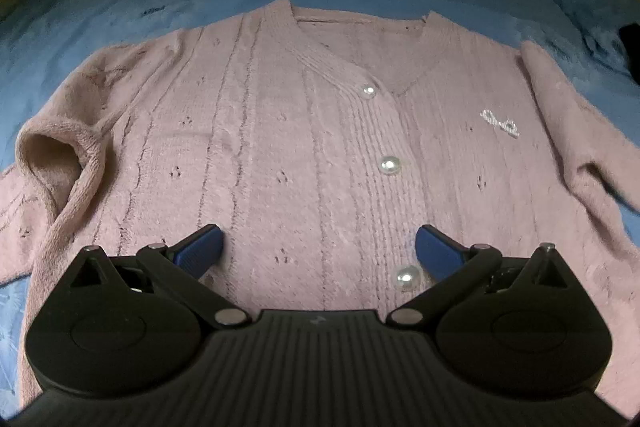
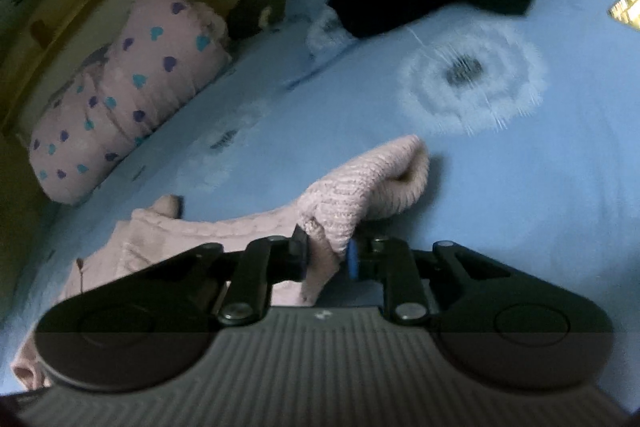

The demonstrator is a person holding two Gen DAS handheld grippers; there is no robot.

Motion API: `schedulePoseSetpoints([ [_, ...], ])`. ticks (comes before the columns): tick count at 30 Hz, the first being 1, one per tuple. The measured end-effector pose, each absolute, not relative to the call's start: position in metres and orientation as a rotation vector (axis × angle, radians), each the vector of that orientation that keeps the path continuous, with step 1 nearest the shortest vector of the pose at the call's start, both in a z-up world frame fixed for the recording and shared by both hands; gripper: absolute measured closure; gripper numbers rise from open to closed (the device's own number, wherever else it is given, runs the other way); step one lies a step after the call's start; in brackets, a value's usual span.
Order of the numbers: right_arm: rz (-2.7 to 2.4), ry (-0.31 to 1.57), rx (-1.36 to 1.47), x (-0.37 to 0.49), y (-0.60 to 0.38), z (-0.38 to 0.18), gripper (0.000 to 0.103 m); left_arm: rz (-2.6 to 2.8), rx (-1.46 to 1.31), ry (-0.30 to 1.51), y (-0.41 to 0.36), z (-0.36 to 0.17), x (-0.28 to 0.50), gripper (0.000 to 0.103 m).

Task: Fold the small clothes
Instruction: 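Lift the sleeve with the right tool and carry it across the cardigan body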

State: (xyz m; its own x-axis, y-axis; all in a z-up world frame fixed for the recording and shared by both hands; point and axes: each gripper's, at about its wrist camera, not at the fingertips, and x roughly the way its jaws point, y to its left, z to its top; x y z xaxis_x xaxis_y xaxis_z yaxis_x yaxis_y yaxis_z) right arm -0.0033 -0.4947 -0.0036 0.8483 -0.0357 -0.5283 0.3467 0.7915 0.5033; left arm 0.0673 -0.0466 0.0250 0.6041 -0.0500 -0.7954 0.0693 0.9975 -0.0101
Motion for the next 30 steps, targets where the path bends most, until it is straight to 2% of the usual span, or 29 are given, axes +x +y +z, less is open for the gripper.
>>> schedulePoseSetpoints([
  [12, -0.122, 0.414, 0.567, -0.005, -0.480, 0.063, 0.083, -0.062, 0.041, 0.916, -0.038, 0.041, 0.064, 0.000],
  [30, 0.052, 0.308, 0.487, 0.038, -0.401, 0.141, 0.083, -0.098, 0.027, 0.846, -0.031, 0.079, 0.081, 0.000],
])
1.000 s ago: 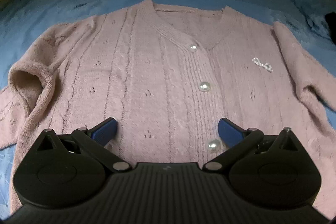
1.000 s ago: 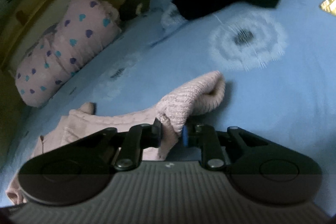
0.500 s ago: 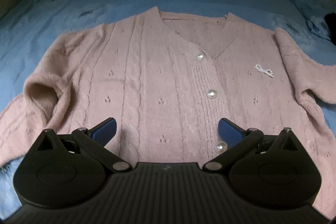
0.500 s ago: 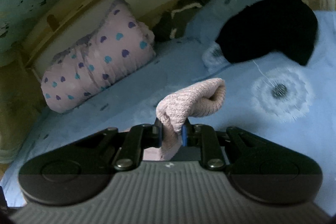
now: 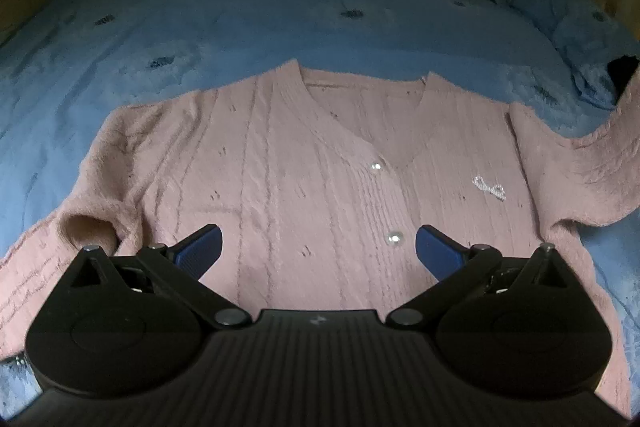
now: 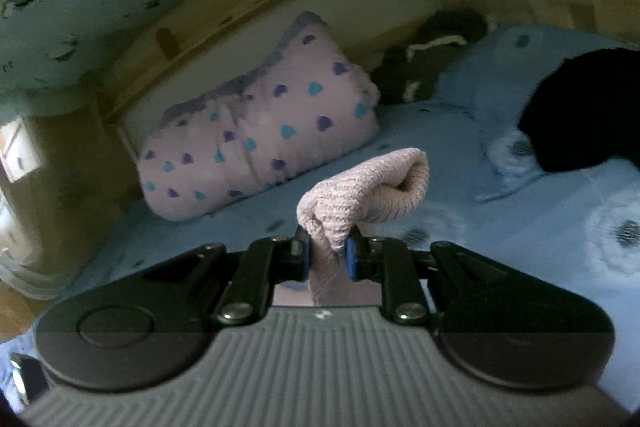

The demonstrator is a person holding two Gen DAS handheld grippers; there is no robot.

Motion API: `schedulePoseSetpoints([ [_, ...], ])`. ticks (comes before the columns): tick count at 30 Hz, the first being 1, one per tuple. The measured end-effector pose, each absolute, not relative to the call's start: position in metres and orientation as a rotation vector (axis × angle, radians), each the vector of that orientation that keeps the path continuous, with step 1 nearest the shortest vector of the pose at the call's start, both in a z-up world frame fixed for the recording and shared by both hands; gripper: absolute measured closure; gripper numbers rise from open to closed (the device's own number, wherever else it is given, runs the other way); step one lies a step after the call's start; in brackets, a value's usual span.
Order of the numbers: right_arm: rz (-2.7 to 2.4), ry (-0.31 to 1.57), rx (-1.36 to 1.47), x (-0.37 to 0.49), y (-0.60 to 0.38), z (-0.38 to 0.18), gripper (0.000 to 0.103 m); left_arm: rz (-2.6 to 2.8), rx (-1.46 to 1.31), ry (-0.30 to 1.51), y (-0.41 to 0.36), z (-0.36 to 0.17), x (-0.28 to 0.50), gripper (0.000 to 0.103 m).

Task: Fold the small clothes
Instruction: 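Lift the sleeve with the right tool and carry it across the cardigan body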

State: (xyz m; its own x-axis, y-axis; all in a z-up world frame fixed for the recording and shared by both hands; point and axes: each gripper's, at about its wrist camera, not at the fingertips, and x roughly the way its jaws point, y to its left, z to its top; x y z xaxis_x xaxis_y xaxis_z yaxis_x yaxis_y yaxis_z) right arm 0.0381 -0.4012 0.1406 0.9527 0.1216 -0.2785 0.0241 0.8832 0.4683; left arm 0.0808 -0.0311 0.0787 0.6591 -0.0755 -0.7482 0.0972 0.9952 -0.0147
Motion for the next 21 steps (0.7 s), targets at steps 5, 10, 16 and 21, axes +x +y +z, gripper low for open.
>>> schedulePoseSetpoints([
  [5, 0.111, 0.303, 0.496, 0.054, -0.373, 0.166, 0.083, -0.076, 0.036, 0.856, -0.017, 0.081, 0.090, 0.000],
  [10, 0.179, 0.291, 0.466, 0.065, -0.332, 0.188, 0.084, -0.058, 0.011, 0.866, 0.008, 0.079, 0.092, 0.000],
  [16, 0.279, 0.327, 0.465, 0.082, -0.275, 0.202, 0.084, -0.044, -0.046, 0.887, 0.039, 0.065, 0.098, 0.000],
  [21, 0.324, 0.378, 0.401, 0.097, -0.224, 0.195, 0.084, -0.046, -0.079, 0.886, 0.058, 0.057, 0.100, 0.000],
])
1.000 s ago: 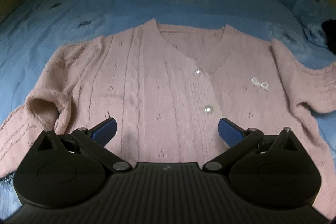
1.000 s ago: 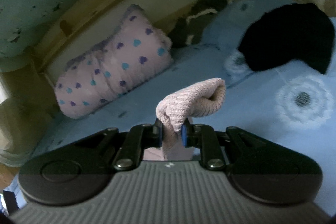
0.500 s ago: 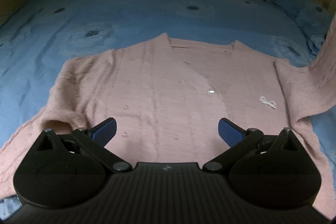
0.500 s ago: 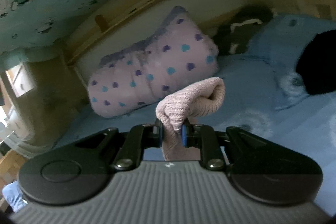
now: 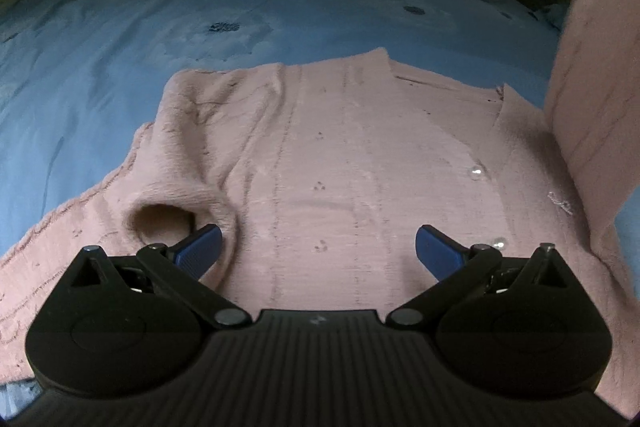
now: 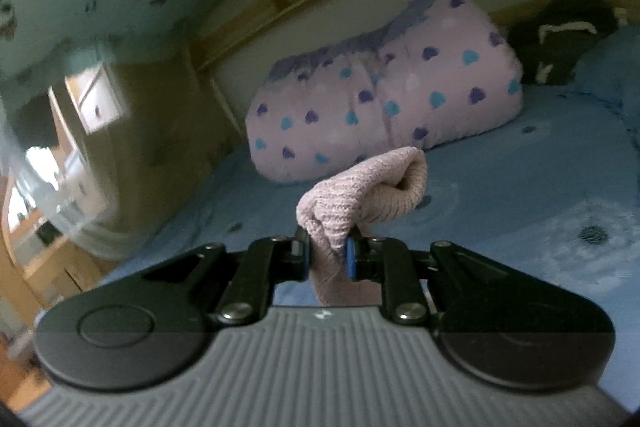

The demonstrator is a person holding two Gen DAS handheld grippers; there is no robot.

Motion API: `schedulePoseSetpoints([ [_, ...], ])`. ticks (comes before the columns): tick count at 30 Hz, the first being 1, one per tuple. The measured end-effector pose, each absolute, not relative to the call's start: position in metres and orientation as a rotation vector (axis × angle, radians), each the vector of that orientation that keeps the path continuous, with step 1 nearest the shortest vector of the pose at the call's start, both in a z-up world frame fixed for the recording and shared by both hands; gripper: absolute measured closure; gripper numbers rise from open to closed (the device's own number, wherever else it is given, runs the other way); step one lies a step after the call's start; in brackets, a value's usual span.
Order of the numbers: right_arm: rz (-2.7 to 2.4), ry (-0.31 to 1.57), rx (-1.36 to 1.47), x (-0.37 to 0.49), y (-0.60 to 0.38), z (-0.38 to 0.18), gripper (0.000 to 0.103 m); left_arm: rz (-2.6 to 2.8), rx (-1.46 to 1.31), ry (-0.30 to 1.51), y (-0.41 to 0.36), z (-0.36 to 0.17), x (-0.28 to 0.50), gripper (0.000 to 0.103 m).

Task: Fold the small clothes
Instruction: 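Lift the sleeve with the right tool and carry it across the cardigan body, then lay the sleeve on the cardigan body and open the right tool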

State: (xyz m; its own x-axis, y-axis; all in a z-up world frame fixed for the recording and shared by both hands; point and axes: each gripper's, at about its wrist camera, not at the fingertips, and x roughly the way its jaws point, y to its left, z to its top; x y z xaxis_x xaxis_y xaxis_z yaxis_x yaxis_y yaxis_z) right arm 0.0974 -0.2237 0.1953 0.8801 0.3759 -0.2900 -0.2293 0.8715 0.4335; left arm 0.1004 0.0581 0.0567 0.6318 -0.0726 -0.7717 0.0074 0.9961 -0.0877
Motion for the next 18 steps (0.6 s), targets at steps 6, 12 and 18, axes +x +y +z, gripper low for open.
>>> schedulePoseSetpoints([
  [6, 0.361, 0.446, 0.344, 0.114, -0.172, 0.154, 0.084, -0.078, -0.069, 0.830, 0.073, 0.061, 0.093, 0.000],
  [12, 0.379, 0.528, 0.377, 0.129, -0.136, 0.097, 0.083, -0.092, -0.073, 0.811, 0.077, 0.054, 0.088, 0.000],
  [18, 0.420, 0.606, 0.450, 0.136, -0.110, 0.053, 0.083, -0.098, -0.008, 0.794, 0.076, 0.046, 0.082, 0.000],
])
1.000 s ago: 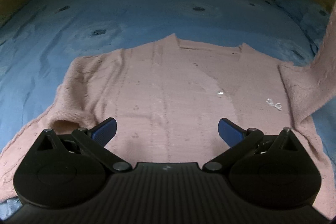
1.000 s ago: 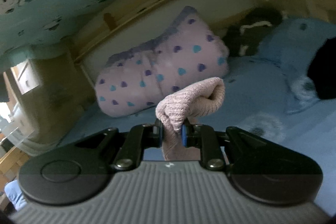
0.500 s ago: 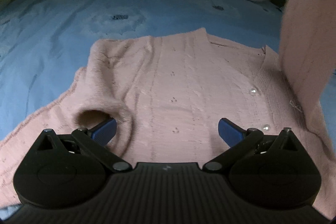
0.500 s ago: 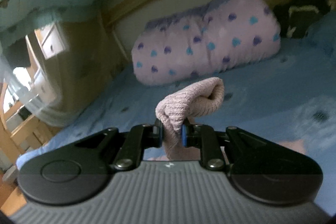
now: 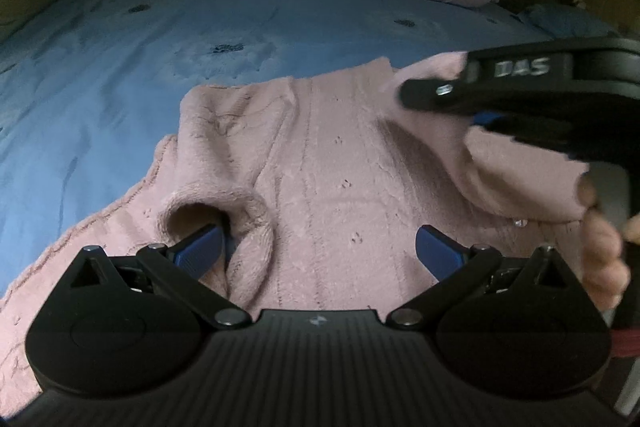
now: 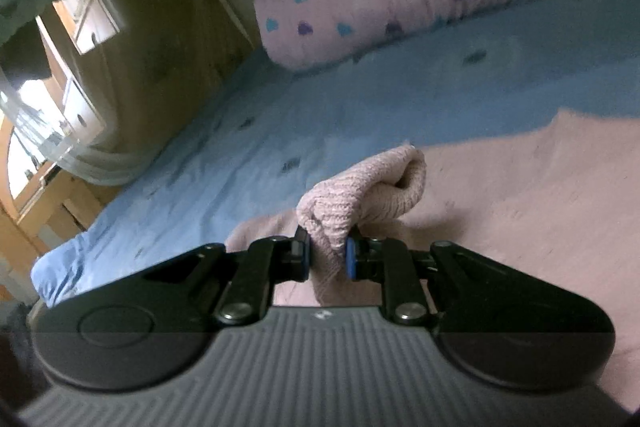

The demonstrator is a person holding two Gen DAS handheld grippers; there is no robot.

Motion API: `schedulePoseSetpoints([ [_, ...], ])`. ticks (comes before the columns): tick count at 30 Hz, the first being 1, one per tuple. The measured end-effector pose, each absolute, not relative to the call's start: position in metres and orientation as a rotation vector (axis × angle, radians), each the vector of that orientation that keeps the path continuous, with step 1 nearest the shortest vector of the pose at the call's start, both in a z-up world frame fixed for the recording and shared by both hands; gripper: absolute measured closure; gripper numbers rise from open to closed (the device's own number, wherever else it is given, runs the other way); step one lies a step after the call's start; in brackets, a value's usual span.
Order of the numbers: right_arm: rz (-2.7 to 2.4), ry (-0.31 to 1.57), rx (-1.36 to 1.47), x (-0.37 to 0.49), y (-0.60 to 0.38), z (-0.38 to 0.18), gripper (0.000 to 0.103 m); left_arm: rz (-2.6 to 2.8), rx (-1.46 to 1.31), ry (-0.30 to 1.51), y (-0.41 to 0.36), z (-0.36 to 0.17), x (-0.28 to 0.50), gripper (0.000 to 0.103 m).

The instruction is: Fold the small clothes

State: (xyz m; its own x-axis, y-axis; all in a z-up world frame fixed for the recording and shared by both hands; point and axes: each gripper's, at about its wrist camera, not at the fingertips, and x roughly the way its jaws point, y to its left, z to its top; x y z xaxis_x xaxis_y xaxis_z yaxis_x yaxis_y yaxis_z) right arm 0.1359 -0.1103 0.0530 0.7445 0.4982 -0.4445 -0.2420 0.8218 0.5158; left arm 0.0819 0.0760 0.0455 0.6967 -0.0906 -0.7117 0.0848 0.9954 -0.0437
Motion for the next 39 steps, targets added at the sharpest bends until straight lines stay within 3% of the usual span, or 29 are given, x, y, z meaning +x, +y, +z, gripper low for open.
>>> schedulePoseSetpoints([
  [4, 0.458, 0.636, 0.463, 0.140, -0.098, 0.041, 0.080, -0.117, -0.031, 0.815, 0.075, 0.040, 0.086, 0.000],
  [10, 0.467, 0.653, 0.485, 0.139, -0.095, 0.034, 0.050, -0.126, -0.067, 0.824, 0.080, 0.036, 0.087, 0.000],
  [27, 0.349, 0.621, 0.319, 0.080, -0.165, 0.071, 0.050, -0.180, -0.038, 0.739, 0.058, 0.049, 0.094, 0.000],
  [39, 0.007, 0.580, 0.292, 0.097, -0.263, 0.025, 0.050, -0.035, 0.104, 0.655, 0.038, 0.042, 0.148, 0.001],
])
